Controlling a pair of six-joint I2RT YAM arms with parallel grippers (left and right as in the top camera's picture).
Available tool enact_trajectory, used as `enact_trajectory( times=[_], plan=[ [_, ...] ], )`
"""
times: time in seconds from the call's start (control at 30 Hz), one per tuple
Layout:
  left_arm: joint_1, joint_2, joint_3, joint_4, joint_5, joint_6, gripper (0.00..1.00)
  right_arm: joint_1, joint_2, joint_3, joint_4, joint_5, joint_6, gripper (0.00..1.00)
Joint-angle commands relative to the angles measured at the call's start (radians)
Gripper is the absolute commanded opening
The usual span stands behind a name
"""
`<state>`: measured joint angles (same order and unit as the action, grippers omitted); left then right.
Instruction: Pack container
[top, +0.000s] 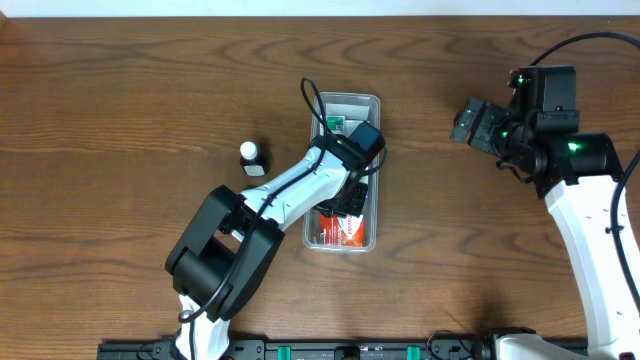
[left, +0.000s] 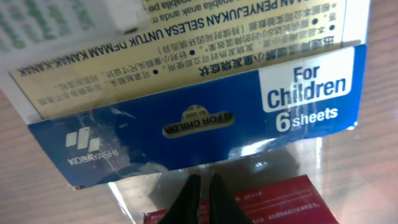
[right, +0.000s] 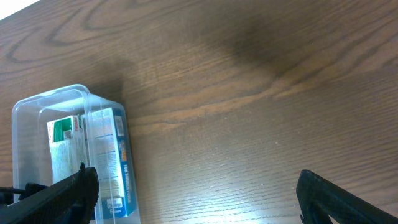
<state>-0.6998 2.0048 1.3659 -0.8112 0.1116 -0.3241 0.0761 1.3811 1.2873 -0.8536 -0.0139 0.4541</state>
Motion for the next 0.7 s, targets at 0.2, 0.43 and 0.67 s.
enact_trajectory(
  times=[0.2,0.43,0.67],
  plan=[
    [0.002,-0.015,0.008,0.023,0.028,0.036,0.08,-0.004,0.0,0.006,-0.003,0.006,-0.01,0.99],
    [0.002,-0.161,0.034,0.006,0.026,0.036,0.24,-0.004,0.0,0.006,-0.003,0.006,-0.011,0.99],
    [0.024,-0.479,0.035,-0.028,-0.11,0.035,0.51,-0.004,0.0,0.006,-0.003,0.006,-0.01,0.99]
  ],
)
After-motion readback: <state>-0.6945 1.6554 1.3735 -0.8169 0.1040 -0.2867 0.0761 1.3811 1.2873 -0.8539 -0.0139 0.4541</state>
